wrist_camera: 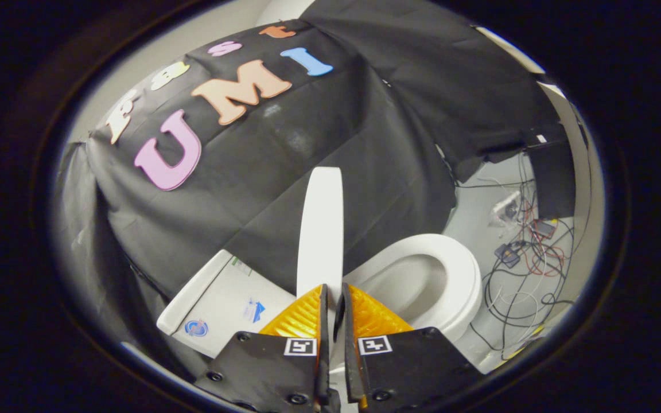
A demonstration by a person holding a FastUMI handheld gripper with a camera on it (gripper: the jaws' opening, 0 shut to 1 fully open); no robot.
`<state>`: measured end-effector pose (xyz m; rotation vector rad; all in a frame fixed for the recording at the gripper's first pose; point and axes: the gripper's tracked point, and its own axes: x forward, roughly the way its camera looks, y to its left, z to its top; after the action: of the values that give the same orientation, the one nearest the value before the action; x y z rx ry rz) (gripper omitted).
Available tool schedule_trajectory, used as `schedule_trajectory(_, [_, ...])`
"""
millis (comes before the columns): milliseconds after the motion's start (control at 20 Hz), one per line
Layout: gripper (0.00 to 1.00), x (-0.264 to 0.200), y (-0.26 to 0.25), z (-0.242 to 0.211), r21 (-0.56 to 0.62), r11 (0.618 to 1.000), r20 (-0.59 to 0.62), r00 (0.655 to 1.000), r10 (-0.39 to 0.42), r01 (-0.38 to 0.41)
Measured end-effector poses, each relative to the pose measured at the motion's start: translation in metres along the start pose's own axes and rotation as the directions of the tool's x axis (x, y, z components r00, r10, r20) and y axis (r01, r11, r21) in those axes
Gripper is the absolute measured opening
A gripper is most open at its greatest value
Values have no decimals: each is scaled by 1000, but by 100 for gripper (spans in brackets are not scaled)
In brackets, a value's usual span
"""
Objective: Open the toilet lid.
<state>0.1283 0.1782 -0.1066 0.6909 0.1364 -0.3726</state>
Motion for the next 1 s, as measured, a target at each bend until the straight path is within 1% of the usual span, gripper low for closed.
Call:
schedule_trajectory(150, [12,-3,13,-1,-54,998,-9,1000,24,-24])
schedule_trajectory(300, [12,-3,36,2,-95,993,-1,997,77,-77])
schedule_trajectory(550, [13,-2,71,1,-150,979,-6,991,137,-136])
schedule_trajectory(600, [13,-1,81,0,-164,974,-14,988,153,-153])
schedule_trajectory(800, [19,4,124,-7,-229,944,-56,971,232,-239])
schedule_trajectory(1000, [19,8,163,-20,-240,918,-86,948,305,-317])
